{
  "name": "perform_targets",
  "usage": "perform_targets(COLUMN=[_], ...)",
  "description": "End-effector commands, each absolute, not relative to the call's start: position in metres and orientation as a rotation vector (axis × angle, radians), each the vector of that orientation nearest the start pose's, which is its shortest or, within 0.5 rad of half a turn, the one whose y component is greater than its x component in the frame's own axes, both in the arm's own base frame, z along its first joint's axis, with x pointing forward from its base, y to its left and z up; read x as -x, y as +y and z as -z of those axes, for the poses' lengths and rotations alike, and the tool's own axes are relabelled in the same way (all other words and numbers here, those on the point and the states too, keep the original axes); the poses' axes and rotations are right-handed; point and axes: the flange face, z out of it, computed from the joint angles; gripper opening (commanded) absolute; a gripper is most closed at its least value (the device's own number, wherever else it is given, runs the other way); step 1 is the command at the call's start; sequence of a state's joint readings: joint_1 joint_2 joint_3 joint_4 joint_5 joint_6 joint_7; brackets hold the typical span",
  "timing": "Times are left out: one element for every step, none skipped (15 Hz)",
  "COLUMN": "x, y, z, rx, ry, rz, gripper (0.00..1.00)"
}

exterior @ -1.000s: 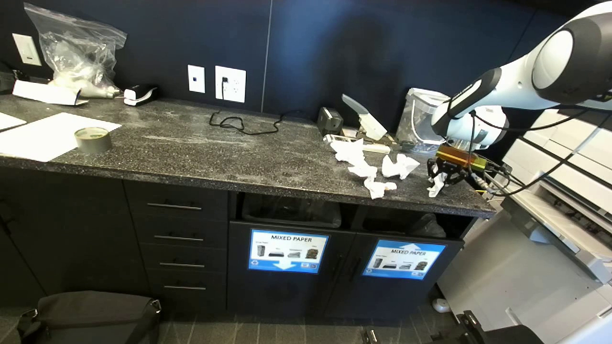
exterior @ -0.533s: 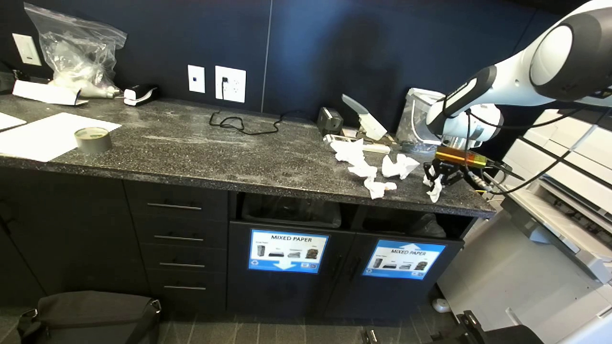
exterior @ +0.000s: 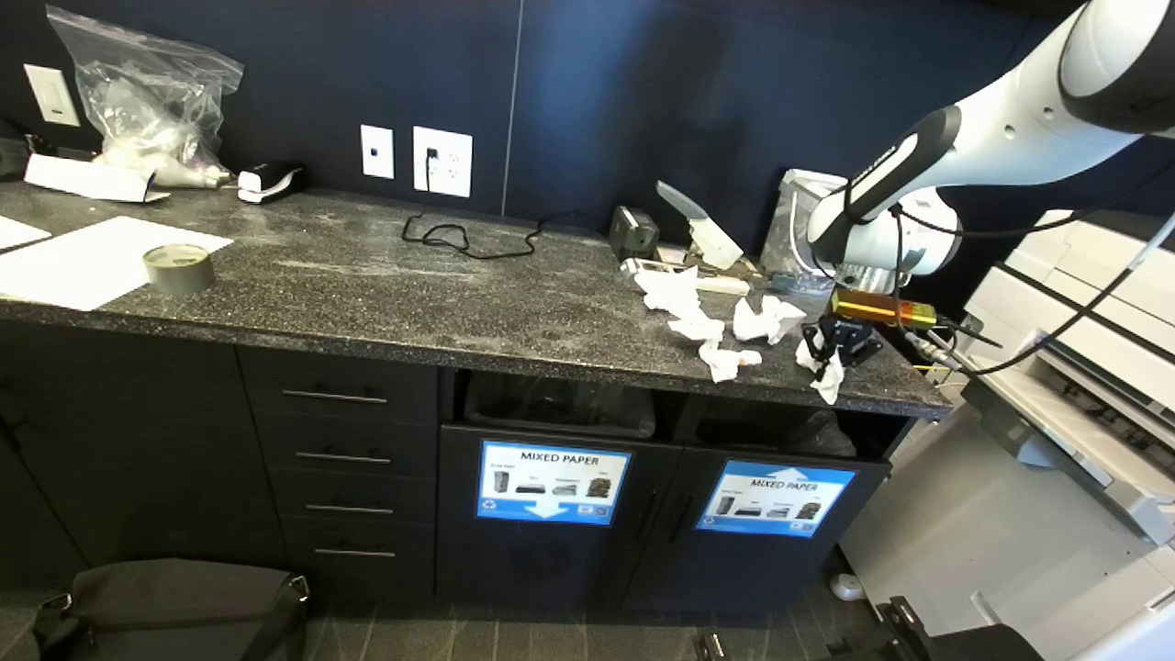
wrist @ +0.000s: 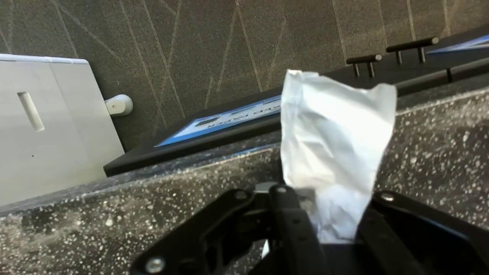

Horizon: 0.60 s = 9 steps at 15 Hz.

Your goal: Remove all the paper trash from the base top and put them in the mixed paper bin on the right

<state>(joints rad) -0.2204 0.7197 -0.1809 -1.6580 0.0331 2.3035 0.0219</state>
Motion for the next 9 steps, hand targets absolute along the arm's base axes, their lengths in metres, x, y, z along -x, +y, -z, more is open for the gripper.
perform_targets(x=[-0.590, -0.582, -0.575, -0.567, -0.560, -0.552, -0.545, -0.538, -0.533], y=[-0.232, -0.230, -0.227, -0.223, -0.221, -0.218, -0.214, -0.210, -0.205], z=[-0.198, -0.197, -0.197, -0.195, -0.193, -0.190, -0.187, -0.183, -0.181], rx=[3.198, 3.209, 3.218, 3.223, 3.219, 3.212, 3.209, 3.197, 3.190], ry=[0.497, 0.473, 0.443, 0.428, 0.417, 0.419, 0.423, 0.426, 0.424], rz=[-0.030, 0.028, 0.077, 0.135, 0.190, 0.239, 0.277, 0.317, 0.348], gripper=[0.13, 0.13, 0.13, 0.13, 0.13, 0.13, 0.13, 0.13, 0.13])
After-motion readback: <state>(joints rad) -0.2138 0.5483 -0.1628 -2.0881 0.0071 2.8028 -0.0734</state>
